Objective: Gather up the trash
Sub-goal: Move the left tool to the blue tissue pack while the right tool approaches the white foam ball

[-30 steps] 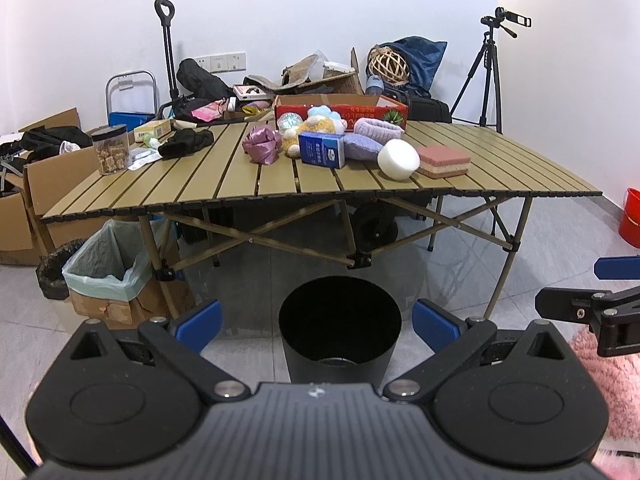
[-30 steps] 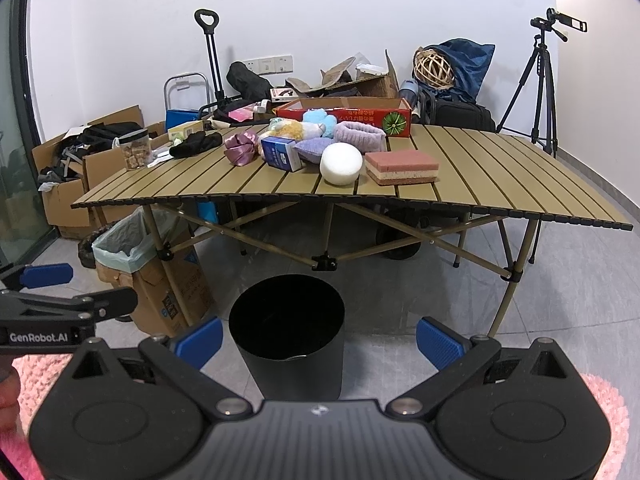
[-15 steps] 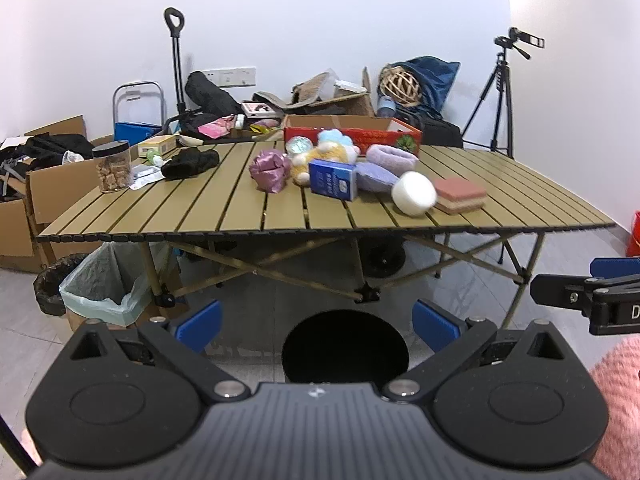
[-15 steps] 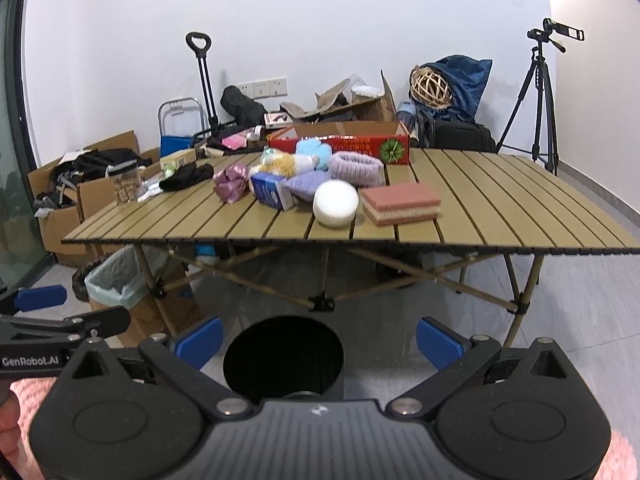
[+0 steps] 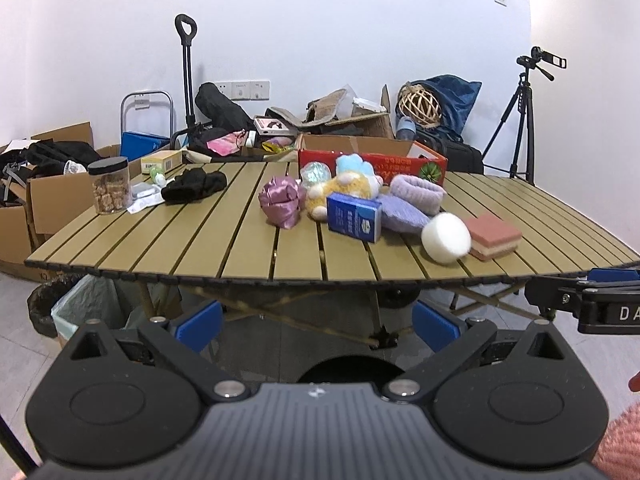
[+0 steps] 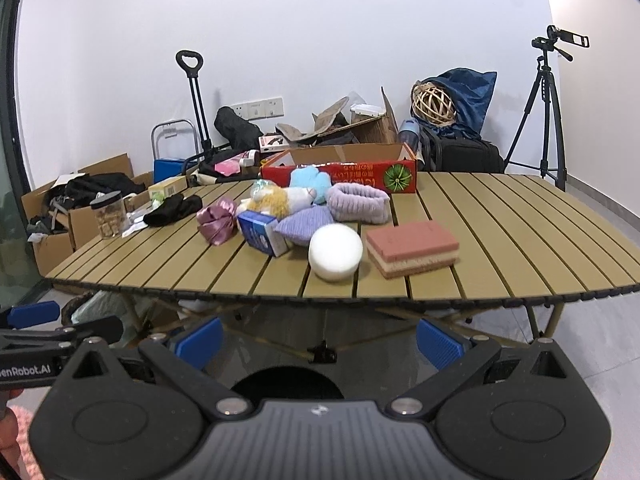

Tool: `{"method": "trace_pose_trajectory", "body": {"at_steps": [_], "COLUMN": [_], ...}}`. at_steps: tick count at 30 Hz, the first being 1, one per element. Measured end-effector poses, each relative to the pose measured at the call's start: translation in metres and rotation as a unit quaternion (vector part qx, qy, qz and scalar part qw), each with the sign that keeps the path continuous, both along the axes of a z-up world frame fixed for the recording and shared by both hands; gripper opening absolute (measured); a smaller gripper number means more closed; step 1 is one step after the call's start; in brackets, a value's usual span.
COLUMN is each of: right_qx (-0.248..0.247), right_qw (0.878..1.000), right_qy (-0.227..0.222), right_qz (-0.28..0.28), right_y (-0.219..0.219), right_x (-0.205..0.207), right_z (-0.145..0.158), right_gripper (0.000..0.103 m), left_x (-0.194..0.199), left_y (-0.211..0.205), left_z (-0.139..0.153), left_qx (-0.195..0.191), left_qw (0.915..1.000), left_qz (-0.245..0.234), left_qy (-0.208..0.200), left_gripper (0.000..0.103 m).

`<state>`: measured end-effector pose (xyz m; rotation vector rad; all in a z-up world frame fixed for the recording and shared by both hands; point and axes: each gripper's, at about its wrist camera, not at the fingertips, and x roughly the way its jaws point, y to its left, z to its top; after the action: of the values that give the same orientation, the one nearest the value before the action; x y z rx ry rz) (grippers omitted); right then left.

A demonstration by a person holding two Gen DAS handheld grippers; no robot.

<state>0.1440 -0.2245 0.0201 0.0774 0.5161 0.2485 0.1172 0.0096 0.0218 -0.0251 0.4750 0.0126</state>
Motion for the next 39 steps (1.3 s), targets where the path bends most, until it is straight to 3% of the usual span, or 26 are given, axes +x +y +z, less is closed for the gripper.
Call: {"method": "trace_pose_trajectory", "body": {"at_steps": [17, 27, 39], "right_qx": [0.009, -0.017, -0.010], "right_qw": [0.999, 0.998, 0.999], "right_qy": [-0.036, -0.053, -0.026], "right_qz": [0.000, 0.021, 0.021], "right_y": [0.018, 0.028, 0.034], "right_x": [0.091, 0.139, 0.175], "right_z": [-0.009, -0.026, -0.051], "right_gripper": [0.103, 0.103, 0.101], "left_x": [0.078, 0.122, 0.144], "left_y": [0.007, 0.010, 0.007], "left_z": [-0.009, -0.016, -0.043], "left_qx": [-0.024, -0.034, -0.025], "left_qw": [0.9989, 0.9969, 0.9984], "left_qz": [0.038, 0.069, 0.047], "left_qy": [-0.008, -0.018, -0.015], "left_gripper": [0.103, 0.103, 0.103]}}
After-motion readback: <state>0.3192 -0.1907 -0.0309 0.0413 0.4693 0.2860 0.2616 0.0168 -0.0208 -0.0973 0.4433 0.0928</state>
